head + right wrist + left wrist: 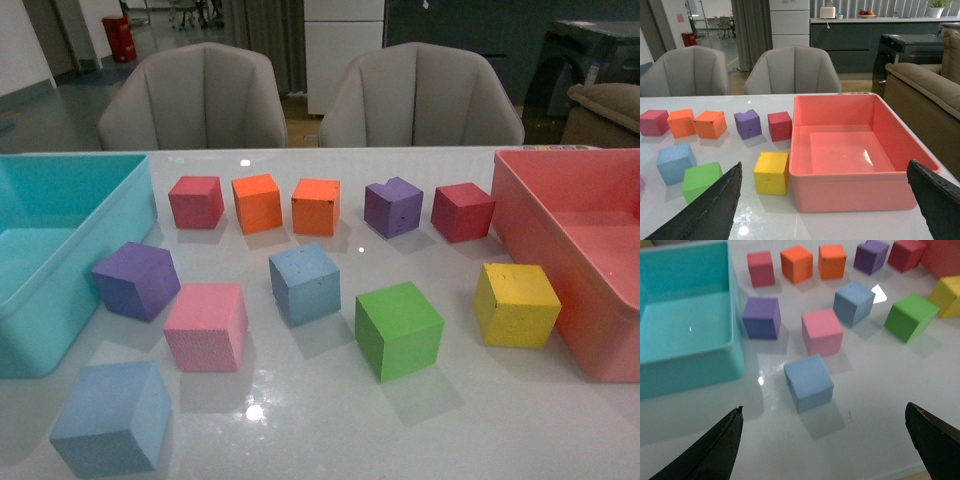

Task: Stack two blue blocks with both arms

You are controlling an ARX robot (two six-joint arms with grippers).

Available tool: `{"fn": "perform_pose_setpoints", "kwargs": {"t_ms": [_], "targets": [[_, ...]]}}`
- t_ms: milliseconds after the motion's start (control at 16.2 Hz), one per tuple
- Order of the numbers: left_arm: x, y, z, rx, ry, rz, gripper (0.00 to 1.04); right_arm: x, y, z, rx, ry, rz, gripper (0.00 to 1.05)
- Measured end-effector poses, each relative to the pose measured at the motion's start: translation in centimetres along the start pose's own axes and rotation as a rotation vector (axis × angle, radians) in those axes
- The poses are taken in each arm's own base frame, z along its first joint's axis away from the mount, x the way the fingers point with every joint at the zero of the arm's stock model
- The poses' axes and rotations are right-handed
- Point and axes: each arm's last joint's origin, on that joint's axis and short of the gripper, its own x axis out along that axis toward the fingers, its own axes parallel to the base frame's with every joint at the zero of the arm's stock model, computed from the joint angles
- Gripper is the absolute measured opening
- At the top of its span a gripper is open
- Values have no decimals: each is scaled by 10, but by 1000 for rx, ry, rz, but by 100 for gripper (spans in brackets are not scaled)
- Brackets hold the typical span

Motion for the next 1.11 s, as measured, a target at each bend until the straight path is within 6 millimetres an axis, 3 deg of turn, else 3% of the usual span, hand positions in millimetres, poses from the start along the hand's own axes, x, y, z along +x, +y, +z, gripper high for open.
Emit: {"fn": "perform_pose_setpoints", "kwargs": {"t_ms": [62,371,557,742,1113], "targets": [[2,-3,12,17,-56,-7,98,0,0,0,0,0,0,98],[86,-18,26,7,91,2,98,0,0,0,0,0,0,98],[139,-28,7,5,278,18,98,0,0,0,0,0,0,98],[163,-28,-5,-24,376,39,98,0,0,0,0,0,0,98],[185,-17,-4,-106,420,80,98,0,0,0,0,0,0,98]]}}
